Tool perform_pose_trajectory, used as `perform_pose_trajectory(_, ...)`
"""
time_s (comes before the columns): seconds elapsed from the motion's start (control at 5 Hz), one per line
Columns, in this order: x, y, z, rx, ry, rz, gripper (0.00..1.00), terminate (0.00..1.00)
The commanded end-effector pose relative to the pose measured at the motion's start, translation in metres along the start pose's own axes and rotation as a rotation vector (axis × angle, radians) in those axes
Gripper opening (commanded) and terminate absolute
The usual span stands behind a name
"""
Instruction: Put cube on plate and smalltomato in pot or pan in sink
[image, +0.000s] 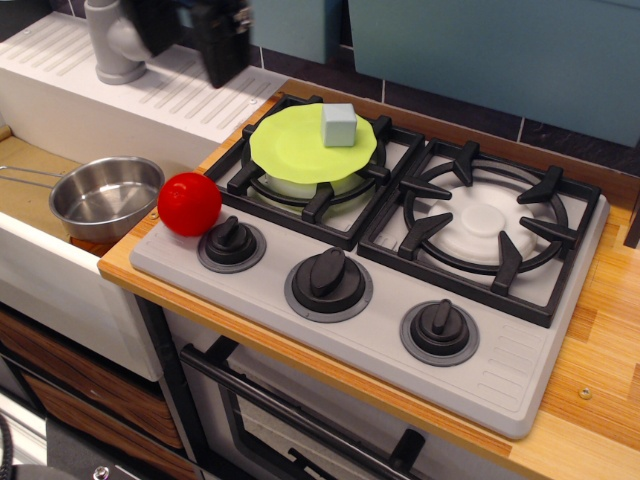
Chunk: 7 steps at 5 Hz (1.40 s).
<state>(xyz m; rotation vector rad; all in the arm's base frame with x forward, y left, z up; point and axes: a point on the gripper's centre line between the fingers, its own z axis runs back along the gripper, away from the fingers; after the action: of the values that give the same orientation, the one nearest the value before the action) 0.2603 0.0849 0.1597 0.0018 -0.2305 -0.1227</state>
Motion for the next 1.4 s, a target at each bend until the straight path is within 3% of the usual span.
perform_pose_trajectory(0.0,-0.015,0.015,-0.01,0.081,-0.126,0.056,1.0,0.0)
perform_pose_trajectory(0.4,-0.028,0.023,-0.038,0.212,-0.074,0.089,1.0,0.0)
perform_pose_trajectory(0.6,-0.027,0.024,-0.048,0.203,-0.02,0.123,1.0,0.0)
perform_pose_trajectory(0.8,-0.023,0.024,-0.056,0.179,-0.012,0.131,1.0,0.0)
perform_pose_trajectory(1.2,-0.017,0.028,-0.073,0.151,-0.044,0.116,1.0,0.0)
